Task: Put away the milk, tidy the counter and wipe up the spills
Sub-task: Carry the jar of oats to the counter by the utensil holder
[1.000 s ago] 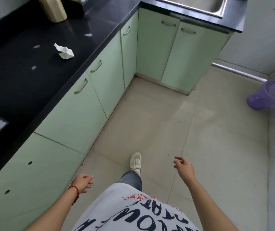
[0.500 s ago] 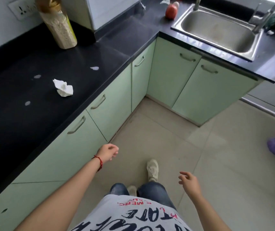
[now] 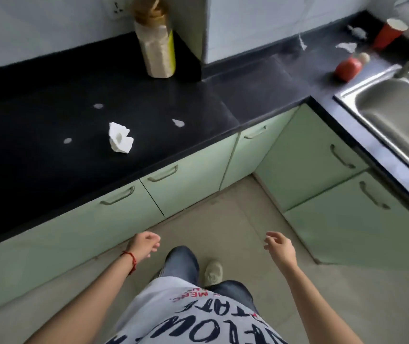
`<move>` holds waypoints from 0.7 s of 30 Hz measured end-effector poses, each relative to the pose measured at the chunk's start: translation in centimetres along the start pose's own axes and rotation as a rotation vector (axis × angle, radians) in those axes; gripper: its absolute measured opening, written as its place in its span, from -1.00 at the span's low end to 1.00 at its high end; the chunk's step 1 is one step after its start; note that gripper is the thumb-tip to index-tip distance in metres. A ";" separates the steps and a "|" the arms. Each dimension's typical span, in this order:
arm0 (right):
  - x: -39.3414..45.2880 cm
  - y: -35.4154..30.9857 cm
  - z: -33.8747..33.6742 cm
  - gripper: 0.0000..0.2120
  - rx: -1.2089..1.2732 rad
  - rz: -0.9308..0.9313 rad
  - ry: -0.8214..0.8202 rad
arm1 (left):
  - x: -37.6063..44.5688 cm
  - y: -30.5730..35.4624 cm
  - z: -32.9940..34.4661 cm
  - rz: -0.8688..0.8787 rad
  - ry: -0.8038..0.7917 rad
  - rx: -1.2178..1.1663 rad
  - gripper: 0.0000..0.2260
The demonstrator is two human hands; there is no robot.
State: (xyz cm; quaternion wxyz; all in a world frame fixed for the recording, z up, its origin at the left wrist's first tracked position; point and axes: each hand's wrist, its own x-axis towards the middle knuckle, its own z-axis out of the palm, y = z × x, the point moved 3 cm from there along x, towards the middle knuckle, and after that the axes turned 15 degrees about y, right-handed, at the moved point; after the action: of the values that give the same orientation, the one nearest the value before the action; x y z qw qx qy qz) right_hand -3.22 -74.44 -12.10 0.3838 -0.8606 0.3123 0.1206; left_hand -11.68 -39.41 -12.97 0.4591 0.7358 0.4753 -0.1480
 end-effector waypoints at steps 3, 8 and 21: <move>2.5 -5.3 1.4 -0.77 0.027 -0.100 -0.047 | 0.1 2.3 -0.5 0.004 0.033 -0.122 -0.85; 4.7 -15.4 4.8 -0.86 0.129 -0.285 -0.129 | 1.0 10.4 -1.9 0.181 0.005 -0.252 -0.91; 8.8 -43.4 12.3 -0.85 0.376 -0.533 -0.217 | 12.1 35.2 -8.9 0.515 0.263 -0.404 -0.68</move>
State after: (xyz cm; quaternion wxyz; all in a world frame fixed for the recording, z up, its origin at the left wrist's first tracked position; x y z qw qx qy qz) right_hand 31.34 -47.20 1.07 0.5847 -0.8083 0.0505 0.0471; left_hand 21.84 -29.79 2.72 0.5525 0.7387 0.3488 0.1658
